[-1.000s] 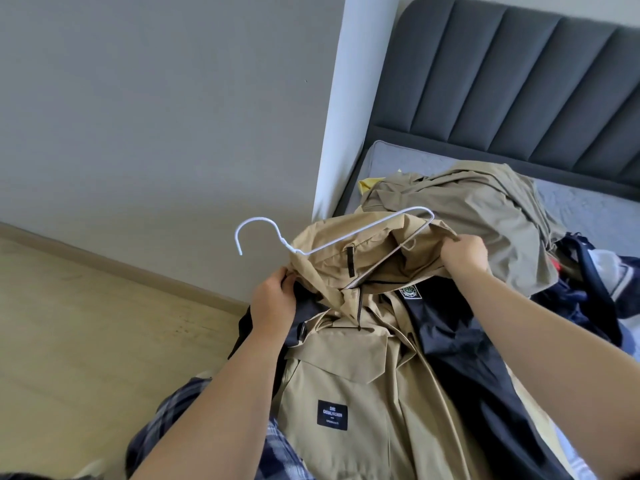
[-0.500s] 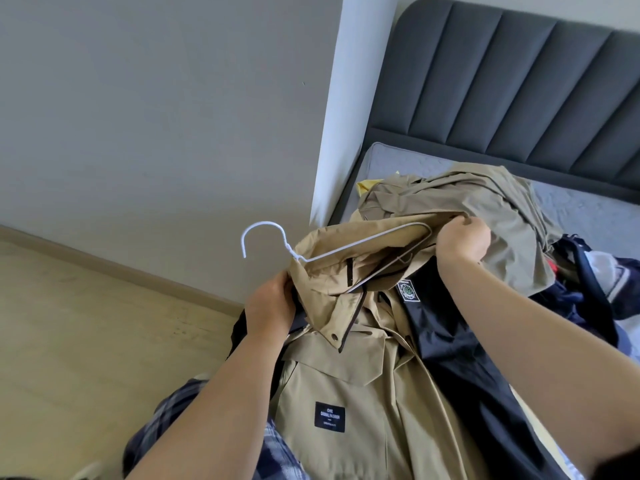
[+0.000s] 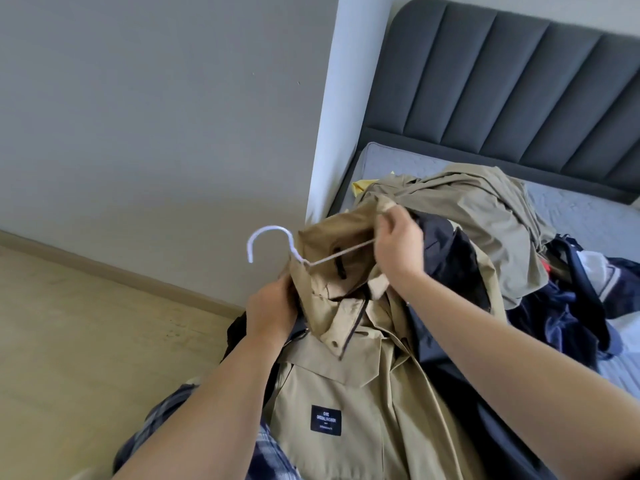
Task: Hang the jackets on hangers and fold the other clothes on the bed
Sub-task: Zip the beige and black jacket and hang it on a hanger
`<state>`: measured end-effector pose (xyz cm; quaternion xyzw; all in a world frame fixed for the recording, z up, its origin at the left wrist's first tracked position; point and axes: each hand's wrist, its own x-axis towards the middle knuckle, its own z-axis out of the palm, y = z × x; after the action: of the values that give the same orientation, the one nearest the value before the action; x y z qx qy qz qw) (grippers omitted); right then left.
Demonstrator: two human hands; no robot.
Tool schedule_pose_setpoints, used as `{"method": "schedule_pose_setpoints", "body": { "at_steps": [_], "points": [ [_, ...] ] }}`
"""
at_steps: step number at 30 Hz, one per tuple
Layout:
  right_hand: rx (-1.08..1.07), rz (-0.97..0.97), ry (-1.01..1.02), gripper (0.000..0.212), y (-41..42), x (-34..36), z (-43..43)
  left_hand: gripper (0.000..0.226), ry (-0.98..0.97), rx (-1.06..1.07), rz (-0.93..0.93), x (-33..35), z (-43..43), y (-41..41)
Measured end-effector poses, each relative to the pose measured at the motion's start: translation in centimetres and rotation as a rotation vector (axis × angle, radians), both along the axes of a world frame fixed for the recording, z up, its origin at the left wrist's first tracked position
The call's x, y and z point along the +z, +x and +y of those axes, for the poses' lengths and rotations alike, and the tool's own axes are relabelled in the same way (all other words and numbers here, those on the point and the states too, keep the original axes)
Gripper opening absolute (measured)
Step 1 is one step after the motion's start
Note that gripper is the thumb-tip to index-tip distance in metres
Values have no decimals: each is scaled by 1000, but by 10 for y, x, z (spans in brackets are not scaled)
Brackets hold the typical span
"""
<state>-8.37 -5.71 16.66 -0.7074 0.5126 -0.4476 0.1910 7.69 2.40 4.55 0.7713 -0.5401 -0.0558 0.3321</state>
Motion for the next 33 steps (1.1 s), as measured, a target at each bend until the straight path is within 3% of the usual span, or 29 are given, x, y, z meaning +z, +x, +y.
{"method": "schedule_pose_setpoints", "body": {
  "at_steps": [4,6,9,12,13,15,17,19,21,23,25,30,33],
  "points": [
    [314,77,56,18,33,-5,26,28,144,-53,-107,-9,1,-22],
    [324,16,108,21,40,2,24,28,91,-17,-4,-7,1,-24],
    [150,6,132,26,27,9,11,15,-84,136,298,3,2,-8],
    [83,264,130,15,8,0,10,27,-178,147,453,10,6,2],
    [119,353,145,21,6,-6,14,27,-175,109,465,13,8,0],
    [312,517,194,29,6,-14,27,19,-143,19,415,15,8,-6],
    [564,627,288,21,10,-19,45,17,-59,-35,424,15,8,-12],
    [664,611,333,21,10,-22,57,18,-18,-81,595,14,8,-15],
    [592,439,146,27,9,-21,60,20,-35,-84,667,14,10,-13],
    [398,328,-240,14,5,-15,52,19,-89,-76,614,18,11,-10],
    [178,463,-447,19,-1,-14,34,19,-169,-95,498,17,12,-7],
    [194,1021,-159,32,-6,-39,5,19,-226,-132,325,9,10,-8],
    [225,933,-94,20,-1,-45,4,19,-228,-107,311,10,10,-9]
  ]
}}
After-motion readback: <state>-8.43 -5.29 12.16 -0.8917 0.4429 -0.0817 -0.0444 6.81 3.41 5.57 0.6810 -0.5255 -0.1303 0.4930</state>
